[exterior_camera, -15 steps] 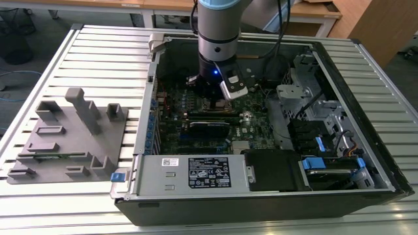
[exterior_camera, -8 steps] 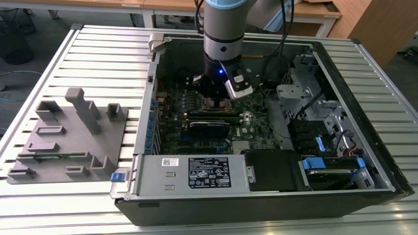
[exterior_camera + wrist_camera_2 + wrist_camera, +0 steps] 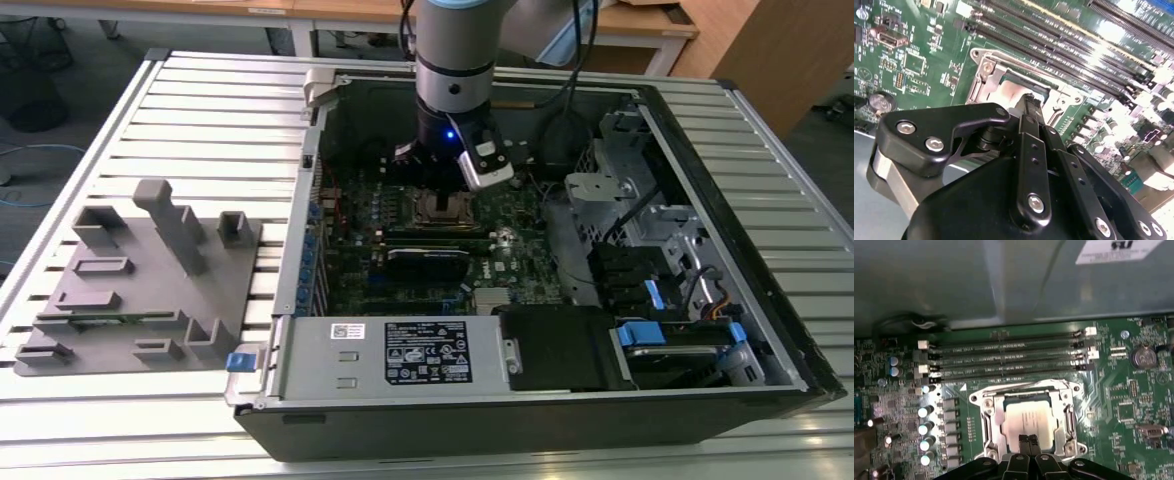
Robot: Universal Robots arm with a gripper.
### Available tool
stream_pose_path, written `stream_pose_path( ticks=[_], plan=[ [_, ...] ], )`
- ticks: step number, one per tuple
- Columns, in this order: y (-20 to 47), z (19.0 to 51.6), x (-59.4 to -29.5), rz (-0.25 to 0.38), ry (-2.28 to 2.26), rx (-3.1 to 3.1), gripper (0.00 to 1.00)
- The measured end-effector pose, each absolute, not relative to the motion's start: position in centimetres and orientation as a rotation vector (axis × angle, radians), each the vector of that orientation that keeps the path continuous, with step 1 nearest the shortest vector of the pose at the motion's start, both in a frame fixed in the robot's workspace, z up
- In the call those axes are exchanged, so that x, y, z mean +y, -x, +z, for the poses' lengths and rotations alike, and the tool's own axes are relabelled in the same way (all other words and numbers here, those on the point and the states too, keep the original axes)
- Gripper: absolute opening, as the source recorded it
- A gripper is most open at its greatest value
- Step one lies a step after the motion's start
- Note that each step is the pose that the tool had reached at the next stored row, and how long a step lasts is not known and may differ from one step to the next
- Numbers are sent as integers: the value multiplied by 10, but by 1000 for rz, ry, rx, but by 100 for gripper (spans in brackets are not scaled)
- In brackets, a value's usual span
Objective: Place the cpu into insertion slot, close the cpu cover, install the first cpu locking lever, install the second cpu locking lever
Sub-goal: 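Install the second cpu locking lever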
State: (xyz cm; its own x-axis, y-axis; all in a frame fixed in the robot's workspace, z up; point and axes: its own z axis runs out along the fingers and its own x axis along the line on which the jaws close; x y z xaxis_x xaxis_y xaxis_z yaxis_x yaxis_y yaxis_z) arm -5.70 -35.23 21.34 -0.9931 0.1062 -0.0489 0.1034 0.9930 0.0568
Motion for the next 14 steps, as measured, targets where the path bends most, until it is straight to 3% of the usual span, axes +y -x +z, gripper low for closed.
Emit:
stream_pose_path(
  ticks=[14],
  plan=[
    [52,213,-347,85,-106,3088,10]
  ],
)
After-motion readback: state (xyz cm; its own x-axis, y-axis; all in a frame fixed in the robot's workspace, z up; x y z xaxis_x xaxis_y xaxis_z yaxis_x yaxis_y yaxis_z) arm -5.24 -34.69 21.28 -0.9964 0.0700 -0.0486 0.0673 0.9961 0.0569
